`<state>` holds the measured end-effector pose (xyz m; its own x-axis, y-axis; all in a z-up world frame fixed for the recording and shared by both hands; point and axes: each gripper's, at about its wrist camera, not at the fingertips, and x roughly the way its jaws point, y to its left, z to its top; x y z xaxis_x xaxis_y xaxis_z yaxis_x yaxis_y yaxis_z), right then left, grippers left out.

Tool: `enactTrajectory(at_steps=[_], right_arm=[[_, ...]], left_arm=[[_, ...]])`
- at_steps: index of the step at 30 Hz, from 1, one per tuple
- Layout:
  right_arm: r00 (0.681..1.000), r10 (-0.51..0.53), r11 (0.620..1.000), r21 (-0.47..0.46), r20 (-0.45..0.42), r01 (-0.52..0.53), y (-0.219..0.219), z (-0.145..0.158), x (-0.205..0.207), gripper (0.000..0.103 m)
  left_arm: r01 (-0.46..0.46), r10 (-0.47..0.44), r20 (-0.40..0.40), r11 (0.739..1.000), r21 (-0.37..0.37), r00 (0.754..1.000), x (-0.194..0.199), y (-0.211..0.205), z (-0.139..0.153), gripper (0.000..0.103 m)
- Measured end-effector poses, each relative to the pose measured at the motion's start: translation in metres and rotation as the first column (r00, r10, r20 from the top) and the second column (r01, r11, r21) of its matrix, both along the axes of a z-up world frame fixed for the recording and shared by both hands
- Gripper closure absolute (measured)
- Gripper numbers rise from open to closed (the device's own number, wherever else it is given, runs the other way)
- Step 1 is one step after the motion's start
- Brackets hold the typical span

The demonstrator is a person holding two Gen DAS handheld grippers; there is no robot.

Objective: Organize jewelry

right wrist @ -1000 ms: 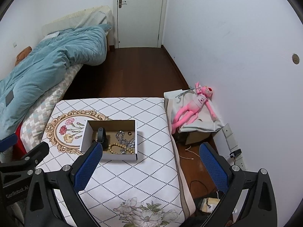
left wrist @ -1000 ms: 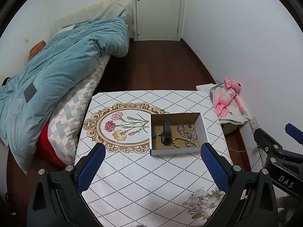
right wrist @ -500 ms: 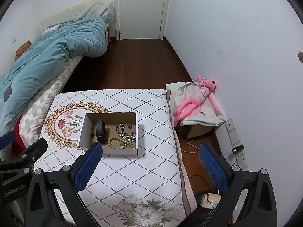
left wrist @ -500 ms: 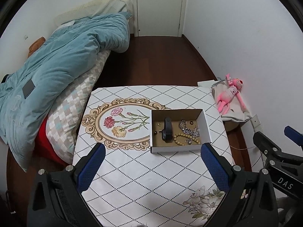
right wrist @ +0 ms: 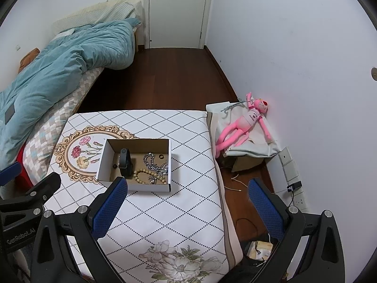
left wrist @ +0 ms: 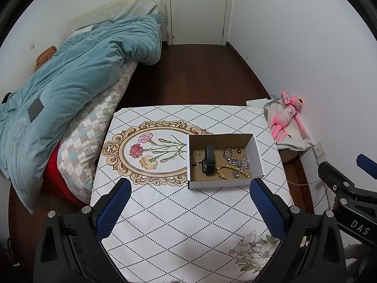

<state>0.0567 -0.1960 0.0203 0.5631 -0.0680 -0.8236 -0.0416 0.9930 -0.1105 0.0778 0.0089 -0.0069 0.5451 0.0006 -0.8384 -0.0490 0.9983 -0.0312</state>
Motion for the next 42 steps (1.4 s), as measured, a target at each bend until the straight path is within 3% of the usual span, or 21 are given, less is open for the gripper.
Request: enactTrajectory(at_steps=[42], right_arm=[[1.0, 0.003, 1.0, 0.01, -0.022, -0.003, 0.001, -0.0004, -0.0022, 0.0]], left_arm=[[0.004, -0.004, 0.003, 1.0, 0.003, 1.0, -0.0024, 0.0048, 0.0028, 0.0]])
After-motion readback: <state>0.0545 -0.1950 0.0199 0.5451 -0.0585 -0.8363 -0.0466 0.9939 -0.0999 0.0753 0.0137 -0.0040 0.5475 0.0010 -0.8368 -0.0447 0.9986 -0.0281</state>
